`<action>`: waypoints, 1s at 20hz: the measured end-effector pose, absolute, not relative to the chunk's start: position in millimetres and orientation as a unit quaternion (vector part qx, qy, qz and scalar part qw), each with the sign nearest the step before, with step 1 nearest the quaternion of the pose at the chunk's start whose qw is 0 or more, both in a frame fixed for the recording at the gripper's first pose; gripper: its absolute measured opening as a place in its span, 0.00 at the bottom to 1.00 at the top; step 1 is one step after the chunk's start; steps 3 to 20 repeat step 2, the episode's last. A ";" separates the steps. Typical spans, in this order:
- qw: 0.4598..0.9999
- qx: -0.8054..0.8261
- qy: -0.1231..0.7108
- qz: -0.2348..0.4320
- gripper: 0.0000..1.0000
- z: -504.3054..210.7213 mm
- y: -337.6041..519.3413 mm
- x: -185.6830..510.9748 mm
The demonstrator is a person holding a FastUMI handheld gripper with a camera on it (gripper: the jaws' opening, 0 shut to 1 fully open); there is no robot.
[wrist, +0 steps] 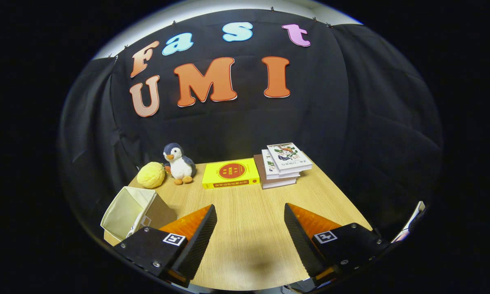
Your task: Open the storage box then place both shoes into the box .Put the left shoe in first, then the right shoe, with the right side of both shoes facing outward in a uniform manner.
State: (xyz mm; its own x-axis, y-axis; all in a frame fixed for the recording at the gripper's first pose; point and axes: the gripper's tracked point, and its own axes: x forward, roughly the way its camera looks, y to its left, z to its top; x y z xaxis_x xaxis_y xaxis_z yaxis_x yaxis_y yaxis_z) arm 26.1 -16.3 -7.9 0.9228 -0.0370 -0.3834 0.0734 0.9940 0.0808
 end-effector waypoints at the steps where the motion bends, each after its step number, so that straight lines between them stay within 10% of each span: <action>1: 0.980 0.046 0.194 -0.024 0.98 -6.3 -16.5 26.5; 20: 0.980 0.045 0.193 -0.020 0.98 -6.5 -16.6 27.3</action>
